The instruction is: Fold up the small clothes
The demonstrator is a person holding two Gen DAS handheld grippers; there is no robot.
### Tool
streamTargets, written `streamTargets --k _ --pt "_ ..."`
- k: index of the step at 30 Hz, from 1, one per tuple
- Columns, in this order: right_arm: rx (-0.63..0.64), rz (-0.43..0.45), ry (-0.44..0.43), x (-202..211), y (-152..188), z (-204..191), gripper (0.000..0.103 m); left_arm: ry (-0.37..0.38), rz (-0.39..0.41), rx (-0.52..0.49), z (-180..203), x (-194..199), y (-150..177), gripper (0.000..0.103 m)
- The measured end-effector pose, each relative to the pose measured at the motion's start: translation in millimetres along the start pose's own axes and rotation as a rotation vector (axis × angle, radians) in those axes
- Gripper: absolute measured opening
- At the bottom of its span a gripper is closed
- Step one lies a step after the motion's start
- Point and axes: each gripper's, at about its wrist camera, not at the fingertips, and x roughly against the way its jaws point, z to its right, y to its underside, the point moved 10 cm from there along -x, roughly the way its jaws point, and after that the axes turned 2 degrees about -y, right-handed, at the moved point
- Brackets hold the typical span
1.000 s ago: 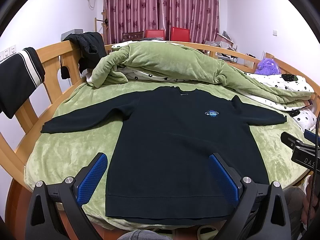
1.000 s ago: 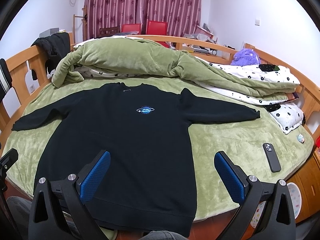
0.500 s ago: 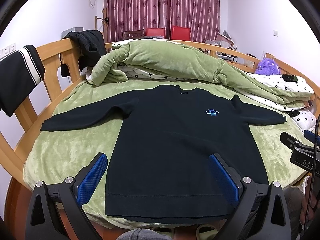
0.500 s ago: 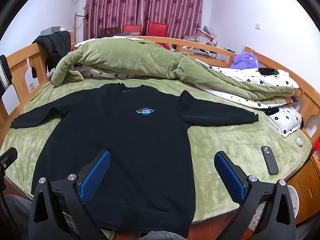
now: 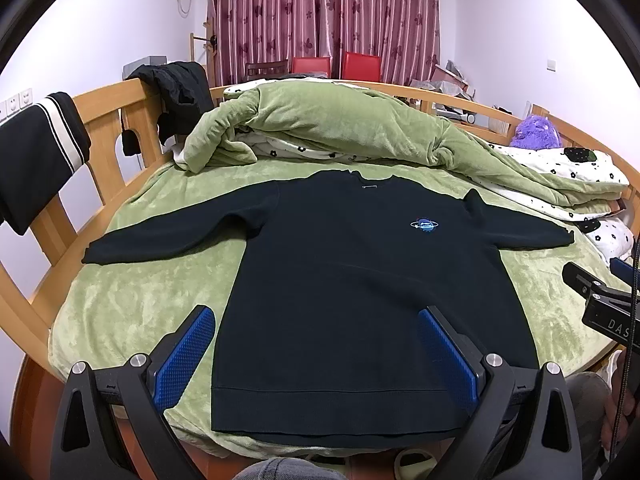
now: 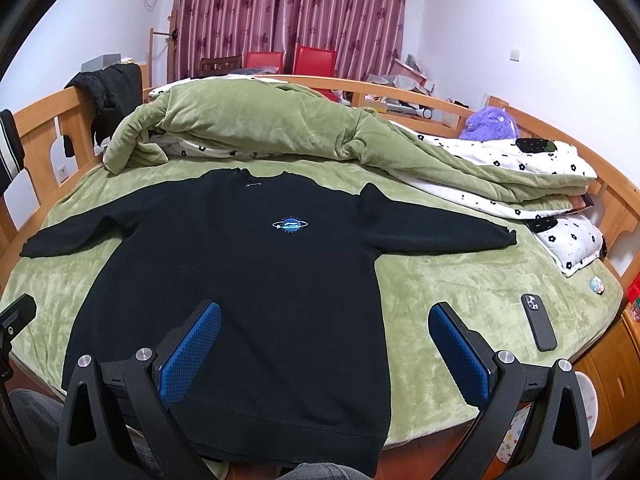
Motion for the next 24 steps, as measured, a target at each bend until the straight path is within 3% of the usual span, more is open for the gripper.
streamTargets --k 24 --pt "-0.004 0.008 -0.004 -2.5 -0.7 -5.1 0.102 -0.004 0.0 -0.003 2.2 0.0 -1.4 0.102"
